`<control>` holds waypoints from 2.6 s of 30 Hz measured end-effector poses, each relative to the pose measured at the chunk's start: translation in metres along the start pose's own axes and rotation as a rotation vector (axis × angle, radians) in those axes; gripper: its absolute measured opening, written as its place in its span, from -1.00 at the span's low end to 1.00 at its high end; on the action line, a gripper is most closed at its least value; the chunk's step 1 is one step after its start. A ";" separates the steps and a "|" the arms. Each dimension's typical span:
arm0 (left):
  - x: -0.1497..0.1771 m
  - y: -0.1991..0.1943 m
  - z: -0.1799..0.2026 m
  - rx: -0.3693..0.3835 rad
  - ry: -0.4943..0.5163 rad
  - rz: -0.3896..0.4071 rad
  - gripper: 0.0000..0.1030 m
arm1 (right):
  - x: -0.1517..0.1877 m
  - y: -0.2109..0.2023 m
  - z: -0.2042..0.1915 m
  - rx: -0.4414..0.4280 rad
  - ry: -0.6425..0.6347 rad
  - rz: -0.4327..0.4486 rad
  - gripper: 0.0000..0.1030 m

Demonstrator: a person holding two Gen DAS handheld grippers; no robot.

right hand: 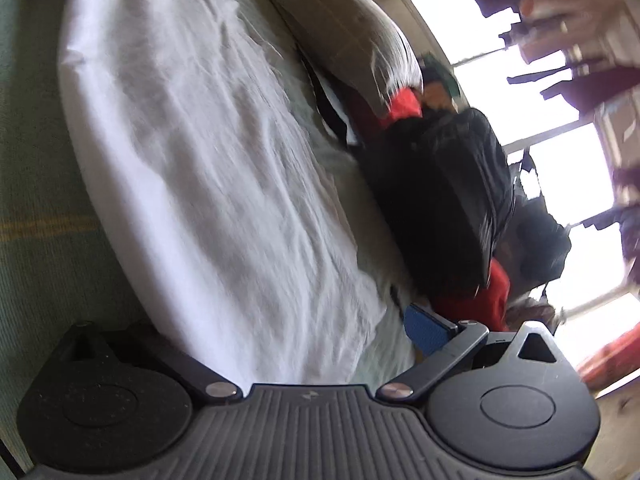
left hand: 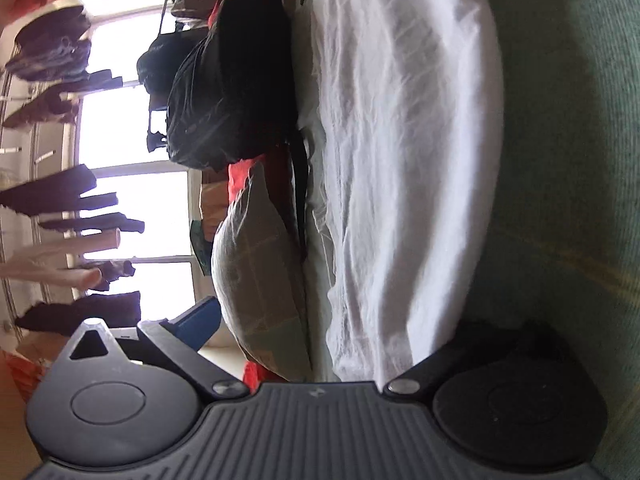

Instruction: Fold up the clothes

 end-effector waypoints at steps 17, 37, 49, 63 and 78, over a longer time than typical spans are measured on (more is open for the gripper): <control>-0.002 -0.003 0.023 0.032 -0.016 -0.030 -0.80 | 0.000 -0.008 -0.028 -0.113 -0.017 0.041 -0.29; 0.013 -0.030 -0.004 0.051 -0.059 0.021 -0.81 | -0.007 -0.057 -0.006 -0.131 0.025 0.078 -0.89; 0.031 -0.107 0.015 0.085 0.007 0.065 -0.81 | 0.005 -0.141 -0.026 -0.226 0.043 0.081 -0.89; 0.043 -0.194 0.059 0.091 0.074 0.067 -0.87 | 0.027 -0.224 -0.074 -0.261 0.037 0.093 -0.88; 0.071 -0.249 0.033 0.347 -0.228 0.069 -0.74 | 0.070 -0.246 -0.068 -0.492 0.251 0.091 -0.43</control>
Point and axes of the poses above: each gripper's, at about its wrist camera, not at the fingertips, and y roughly the way its jaws point, z to its right, x to its underside, the point moved 6 cm from there along y, roughly the way its jaws point
